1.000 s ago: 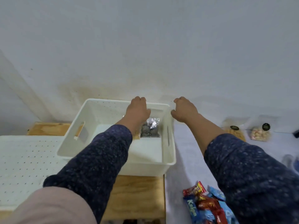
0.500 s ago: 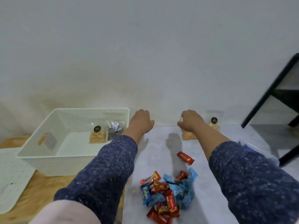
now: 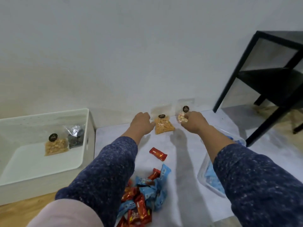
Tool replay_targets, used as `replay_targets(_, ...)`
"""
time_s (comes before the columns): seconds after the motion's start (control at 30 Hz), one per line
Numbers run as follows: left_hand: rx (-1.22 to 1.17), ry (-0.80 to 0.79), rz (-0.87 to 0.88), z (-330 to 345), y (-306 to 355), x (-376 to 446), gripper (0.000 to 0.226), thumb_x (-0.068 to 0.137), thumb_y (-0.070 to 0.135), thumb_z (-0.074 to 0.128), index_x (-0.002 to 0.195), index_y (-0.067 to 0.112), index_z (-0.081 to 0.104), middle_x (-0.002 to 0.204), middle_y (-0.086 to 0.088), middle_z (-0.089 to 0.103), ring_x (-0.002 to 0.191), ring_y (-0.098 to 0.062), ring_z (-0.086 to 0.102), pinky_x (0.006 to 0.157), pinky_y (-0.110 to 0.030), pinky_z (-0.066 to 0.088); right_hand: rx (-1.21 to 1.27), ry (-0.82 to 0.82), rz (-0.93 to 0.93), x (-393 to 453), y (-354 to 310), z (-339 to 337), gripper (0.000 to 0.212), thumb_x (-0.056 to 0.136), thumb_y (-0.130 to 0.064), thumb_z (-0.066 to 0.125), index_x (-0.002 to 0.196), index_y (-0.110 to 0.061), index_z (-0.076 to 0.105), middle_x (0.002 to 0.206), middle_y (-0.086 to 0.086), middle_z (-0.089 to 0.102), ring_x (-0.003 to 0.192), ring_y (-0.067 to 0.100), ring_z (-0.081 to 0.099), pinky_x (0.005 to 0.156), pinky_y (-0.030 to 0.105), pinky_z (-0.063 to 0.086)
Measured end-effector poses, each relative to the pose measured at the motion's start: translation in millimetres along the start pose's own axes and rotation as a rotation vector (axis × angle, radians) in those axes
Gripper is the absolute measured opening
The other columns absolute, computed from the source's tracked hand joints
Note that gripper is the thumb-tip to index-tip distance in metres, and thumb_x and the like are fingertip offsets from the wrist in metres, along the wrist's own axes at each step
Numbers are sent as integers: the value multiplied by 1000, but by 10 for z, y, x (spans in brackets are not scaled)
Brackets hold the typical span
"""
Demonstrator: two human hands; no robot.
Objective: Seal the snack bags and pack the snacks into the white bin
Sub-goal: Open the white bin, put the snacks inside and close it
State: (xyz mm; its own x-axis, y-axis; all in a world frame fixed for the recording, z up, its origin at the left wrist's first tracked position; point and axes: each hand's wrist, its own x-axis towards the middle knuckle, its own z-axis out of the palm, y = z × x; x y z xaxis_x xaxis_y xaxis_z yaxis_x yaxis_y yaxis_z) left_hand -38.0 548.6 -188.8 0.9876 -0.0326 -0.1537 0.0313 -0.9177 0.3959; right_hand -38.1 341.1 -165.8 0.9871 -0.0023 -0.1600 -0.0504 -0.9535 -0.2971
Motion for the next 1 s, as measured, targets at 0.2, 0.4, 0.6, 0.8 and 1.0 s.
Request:
replay_targets(0.2, -246, -44, -202, 550, 260, 646, 50, 89, 37, 56, 133, 18, 45, 131, -16, 45, 111, -33, 55, 93, -39, 49, 98, -72, 34, 761, 629, 137, 44, 87, -26, 59, 129, -14, 54, 131, 19, 41, 119, 35, 49, 96, 32, 41)
replay_targets(0.4, -430, -15, -370, 996, 384, 1216, 53, 87, 38, 57, 137, 30, 40, 136, -19, 36, 114, -34, 51, 95, -34, 43, 386, -107, 56, 1583, 1072, 359, 40, 79, -21, 70, 118, -26, 63, 141, 13, 31, 130, 24, 41, 98, 26, 37)
replay_targets(0.6, -483, 24, -388, 1193, 338, 1472, 56, 80, 39, 66, 133, 31, 46, 134, -17, 45, 119, -30, 50, 94, -29, 46, 564, -90, 55, 1959, 1157, 644, 37, 73, -16, 76, 109, -23, 69, 124, 7, 43, 104, 21, 57, 70, 5, 39)
replay_targets(0.8, -542, 45, -389, 1247, 360, 1539, 53, 80, 32, 72, 130, 27, 52, 120, -8, 59, 113, -25, 55, 85, -24, 42, 701, -96, 79, 2008, 1124, 729, 37, 72, -9, 77, 106, -22, 69, 119, 10, 46, 92, 17, 51, 73, 14, 42)
replay_targets(1.0, -714, -44, -370, 1227, 377, 1424, 56, 77, 27, 76, 127, 34, 50, 88, 0, 59, 94, -22, 62, 80, -32, 54, 686, -69, 77, 1833, 1019, 801, 28, 76, -3, 68, 95, -22, 70, 89, -4, 55, 88, 16, 48, 73, 24, 39)
